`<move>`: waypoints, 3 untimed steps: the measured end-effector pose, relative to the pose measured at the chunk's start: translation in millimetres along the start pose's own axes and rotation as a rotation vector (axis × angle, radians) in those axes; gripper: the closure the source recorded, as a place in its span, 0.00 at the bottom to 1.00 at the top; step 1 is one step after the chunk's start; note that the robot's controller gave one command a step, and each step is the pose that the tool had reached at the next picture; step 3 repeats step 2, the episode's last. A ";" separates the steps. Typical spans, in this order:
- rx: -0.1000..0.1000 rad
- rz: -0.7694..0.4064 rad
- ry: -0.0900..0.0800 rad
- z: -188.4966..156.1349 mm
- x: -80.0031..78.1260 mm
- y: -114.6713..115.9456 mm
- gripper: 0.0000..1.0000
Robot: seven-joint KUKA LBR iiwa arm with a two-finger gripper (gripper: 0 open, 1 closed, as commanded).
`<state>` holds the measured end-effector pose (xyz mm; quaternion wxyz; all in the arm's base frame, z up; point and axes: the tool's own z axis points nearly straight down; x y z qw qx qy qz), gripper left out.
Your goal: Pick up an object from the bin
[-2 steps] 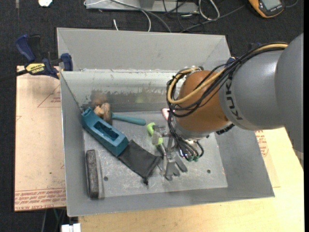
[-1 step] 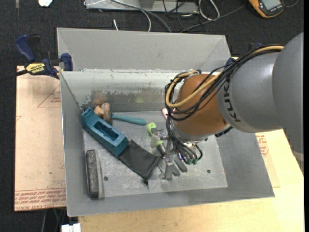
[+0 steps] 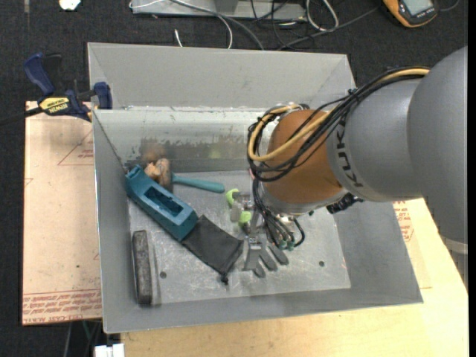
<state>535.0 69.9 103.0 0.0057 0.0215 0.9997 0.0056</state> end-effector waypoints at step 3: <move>-0.001 -0.034 -0.001 30.3 -6.1 13.1 0.00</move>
Offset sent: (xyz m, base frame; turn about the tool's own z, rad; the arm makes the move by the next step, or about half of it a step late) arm 0.0055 0.0128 -0.0310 -0.0328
